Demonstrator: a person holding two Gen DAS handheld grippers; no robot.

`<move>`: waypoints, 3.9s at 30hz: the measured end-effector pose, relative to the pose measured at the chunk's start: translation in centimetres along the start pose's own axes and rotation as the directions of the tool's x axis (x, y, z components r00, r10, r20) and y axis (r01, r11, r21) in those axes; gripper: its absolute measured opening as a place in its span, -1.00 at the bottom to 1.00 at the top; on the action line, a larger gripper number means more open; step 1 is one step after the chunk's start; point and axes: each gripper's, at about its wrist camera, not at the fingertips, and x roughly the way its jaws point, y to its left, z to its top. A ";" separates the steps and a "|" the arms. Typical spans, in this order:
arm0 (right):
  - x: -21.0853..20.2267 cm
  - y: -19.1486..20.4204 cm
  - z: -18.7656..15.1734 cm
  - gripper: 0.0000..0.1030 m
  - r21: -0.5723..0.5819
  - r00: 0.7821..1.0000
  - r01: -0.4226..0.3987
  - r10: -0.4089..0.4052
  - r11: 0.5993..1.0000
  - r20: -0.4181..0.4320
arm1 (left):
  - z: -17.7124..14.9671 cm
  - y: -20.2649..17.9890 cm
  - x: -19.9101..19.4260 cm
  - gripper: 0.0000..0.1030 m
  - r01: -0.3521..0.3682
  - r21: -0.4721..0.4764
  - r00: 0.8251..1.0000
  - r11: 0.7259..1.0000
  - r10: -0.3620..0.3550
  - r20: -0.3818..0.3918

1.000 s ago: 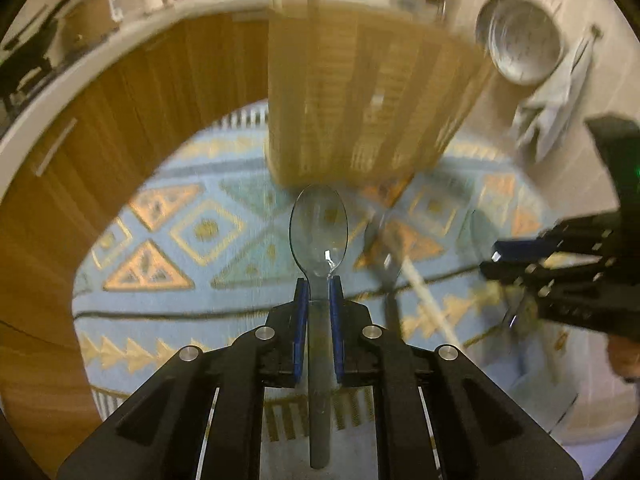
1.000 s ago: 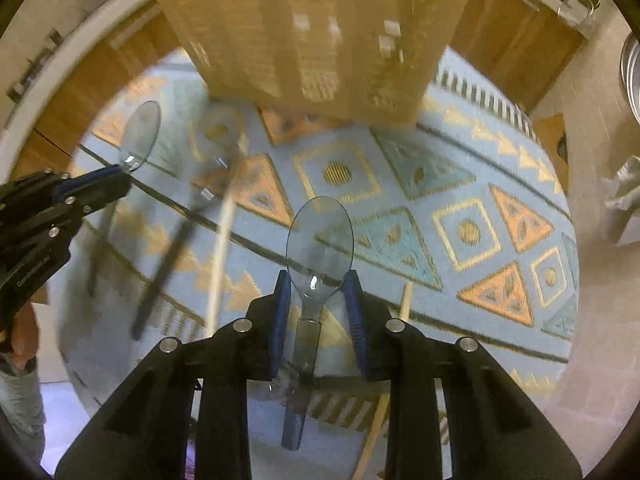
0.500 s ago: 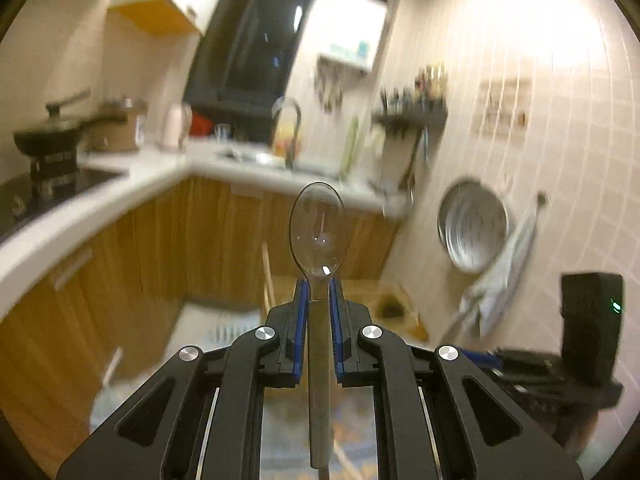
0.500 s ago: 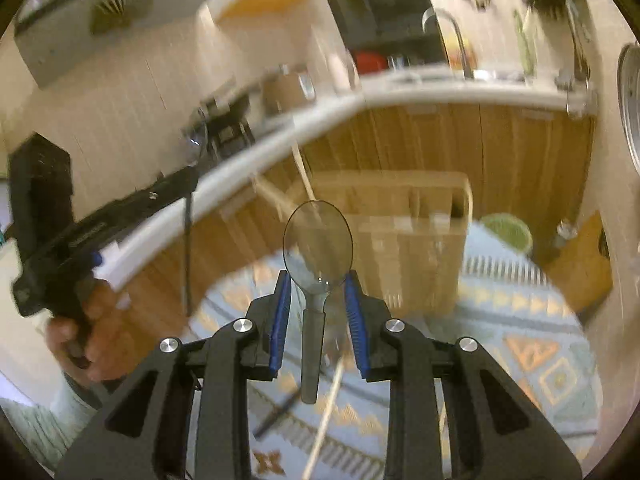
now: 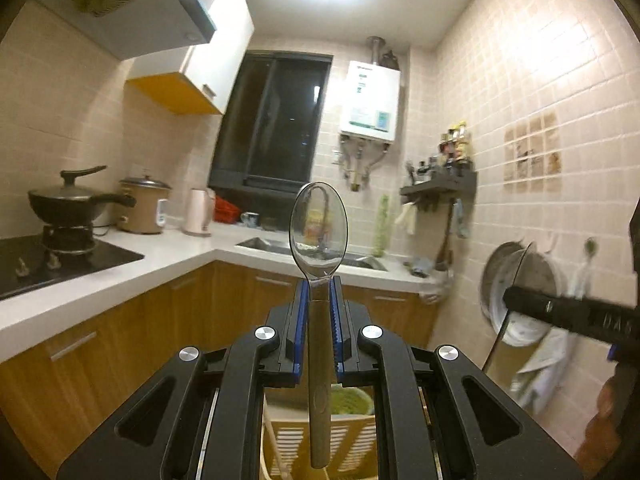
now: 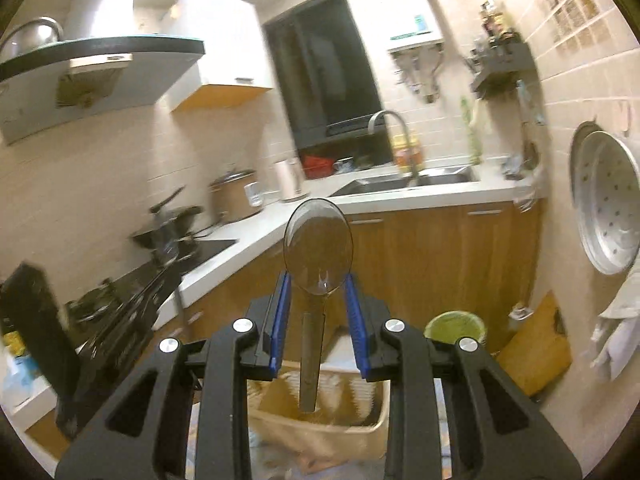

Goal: Organize utensils
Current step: 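Lower both spoons into the beige holder and open both grippers, then grasp a spoon with the left gripper while the right gripper grasps a clear spoon, then lift both held spoons toward the beige holder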

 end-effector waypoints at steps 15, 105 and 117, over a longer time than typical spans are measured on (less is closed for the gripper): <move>5.0 -0.9 -5.5 -0.52 -0.114 0.989 0.144 -0.148 0.983 -0.027 | -4.0 2.4 3.1 -0.81 -0.047 -0.059 0.998 0.997 0.045 -0.033; 2.7 -2.1 -21.6 -0.60 -0.025 0.539 -0.006 -0.018 1.000 -0.842 | -16.9 4.0 0.7 -0.43 0.089 0.026 0.525 0.996 -0.025 -0.850; 8.6 0.9 -20.7 -0.17 -0.167 0.498 0.022 -0.155 0.986 -0.853 | -16.3 4.1 0.4 -0.42 0.114 -0.015 0.539 0.993 -0.075 -0.839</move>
